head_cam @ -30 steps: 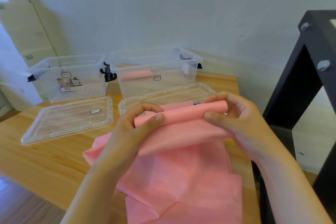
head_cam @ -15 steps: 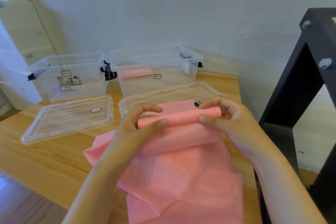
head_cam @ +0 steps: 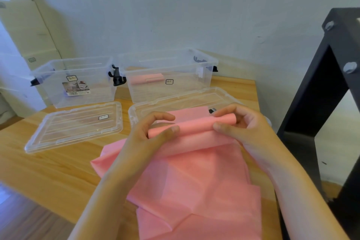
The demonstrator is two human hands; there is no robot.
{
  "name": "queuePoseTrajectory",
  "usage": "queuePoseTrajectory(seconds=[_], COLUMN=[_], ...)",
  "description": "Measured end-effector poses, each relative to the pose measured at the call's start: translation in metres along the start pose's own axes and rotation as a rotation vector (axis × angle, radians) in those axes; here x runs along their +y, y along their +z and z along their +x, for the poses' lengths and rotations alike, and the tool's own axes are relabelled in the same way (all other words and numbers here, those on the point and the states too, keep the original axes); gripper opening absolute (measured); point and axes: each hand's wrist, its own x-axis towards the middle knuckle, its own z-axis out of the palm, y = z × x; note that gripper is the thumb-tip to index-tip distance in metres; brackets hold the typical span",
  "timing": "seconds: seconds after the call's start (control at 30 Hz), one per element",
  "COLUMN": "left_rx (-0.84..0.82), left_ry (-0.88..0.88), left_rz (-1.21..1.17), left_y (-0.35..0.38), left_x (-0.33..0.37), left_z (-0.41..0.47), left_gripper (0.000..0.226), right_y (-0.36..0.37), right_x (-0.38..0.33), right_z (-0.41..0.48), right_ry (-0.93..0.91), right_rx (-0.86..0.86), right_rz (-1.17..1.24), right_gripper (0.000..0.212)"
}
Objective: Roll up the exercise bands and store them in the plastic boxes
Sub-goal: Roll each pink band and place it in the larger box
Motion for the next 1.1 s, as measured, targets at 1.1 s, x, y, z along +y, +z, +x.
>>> queuePoseTrajectory(seconds=[1.1], left_rx=[0.104], left_ry=[0.155], left_rz=[-0.011], left_y=[0.001], left_x=[0.011], left_z=[-0.001], left_gripper=[0.032], right_y=[0.0], right_x=[-0.004], right_z=[-0.003], right_ry=[0.047], right_rx=[-0.11], right_rz=[0.007], right_gripper=[0.022])
